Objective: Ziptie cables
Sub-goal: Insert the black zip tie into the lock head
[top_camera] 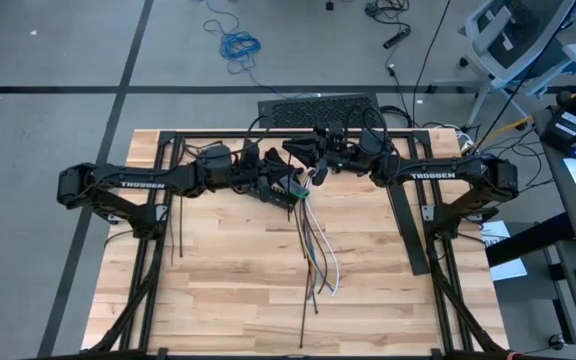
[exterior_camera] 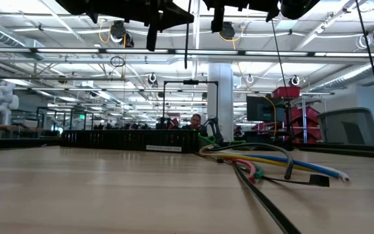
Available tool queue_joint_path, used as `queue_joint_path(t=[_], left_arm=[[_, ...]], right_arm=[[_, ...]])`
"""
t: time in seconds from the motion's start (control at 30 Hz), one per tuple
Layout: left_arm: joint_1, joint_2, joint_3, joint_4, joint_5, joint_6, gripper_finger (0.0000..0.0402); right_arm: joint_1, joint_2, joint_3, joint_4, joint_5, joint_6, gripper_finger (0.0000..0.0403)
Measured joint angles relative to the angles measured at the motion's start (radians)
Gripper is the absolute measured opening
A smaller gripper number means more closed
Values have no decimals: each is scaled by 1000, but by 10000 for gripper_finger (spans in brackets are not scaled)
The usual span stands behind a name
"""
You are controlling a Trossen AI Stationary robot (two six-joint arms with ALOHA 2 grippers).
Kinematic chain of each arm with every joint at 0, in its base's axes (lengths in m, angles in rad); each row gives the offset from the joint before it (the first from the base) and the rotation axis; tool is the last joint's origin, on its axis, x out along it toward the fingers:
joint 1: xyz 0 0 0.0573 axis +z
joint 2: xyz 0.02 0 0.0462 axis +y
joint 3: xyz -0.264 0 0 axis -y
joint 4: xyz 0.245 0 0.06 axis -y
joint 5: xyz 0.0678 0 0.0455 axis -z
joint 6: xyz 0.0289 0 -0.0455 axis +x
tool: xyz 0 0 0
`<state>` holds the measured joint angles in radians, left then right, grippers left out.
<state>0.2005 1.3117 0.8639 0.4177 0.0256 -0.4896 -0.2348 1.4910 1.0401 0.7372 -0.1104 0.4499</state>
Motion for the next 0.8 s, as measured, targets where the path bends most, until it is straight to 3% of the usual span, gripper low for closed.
queue_joint_path(t=[0.4,0.57,0.8], left_arm=[[0,0,0,4,-3,3,10],[0,1,3,27,-4,31,57],[1,-25,23,10,50,35,157]], right_arm=[[0,0,0,-1,0,-5,0],[0,-1,0,-5,-3,-5,0],[-10,-1,0,-9,-24,-5,0]])
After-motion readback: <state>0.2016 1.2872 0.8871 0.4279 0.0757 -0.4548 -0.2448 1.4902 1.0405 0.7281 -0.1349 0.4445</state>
